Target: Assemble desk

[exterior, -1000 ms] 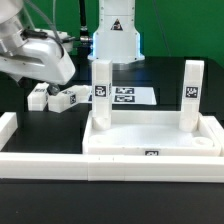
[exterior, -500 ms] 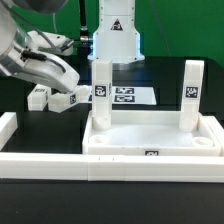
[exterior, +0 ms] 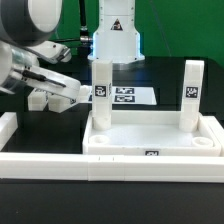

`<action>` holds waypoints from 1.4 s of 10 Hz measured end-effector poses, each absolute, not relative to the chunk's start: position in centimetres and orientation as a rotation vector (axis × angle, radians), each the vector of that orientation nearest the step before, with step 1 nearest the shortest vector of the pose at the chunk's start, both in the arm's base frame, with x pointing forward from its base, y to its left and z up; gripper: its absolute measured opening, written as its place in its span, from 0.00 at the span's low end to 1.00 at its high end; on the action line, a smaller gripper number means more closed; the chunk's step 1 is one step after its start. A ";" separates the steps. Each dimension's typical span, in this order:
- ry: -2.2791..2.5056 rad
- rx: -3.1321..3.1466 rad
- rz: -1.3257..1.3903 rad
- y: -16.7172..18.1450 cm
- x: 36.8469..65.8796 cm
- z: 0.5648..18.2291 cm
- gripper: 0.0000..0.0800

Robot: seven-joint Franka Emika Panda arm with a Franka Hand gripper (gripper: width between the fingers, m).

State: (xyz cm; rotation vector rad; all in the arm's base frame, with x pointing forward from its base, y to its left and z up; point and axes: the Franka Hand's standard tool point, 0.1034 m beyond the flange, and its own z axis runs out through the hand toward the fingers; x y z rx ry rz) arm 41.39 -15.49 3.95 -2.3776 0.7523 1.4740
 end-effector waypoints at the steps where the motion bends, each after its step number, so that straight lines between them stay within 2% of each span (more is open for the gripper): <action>1: 0.753 -2.385 1.465 -15.6 41.5 3.9 0.81; 4: 0.548 -2.447 1.335 -14.4 42.7 4.4 0.81; 9: 0.561 -2.459 1.338 -13.6 42.6 4.1 0.81; 14: 0.564 -2.478 1.329 -13.1 42.3 2.7 0.81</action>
Offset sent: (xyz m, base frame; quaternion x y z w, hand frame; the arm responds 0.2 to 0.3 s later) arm 0.0147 0.0212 0.0143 0.0029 0.0236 -0.1384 0.9901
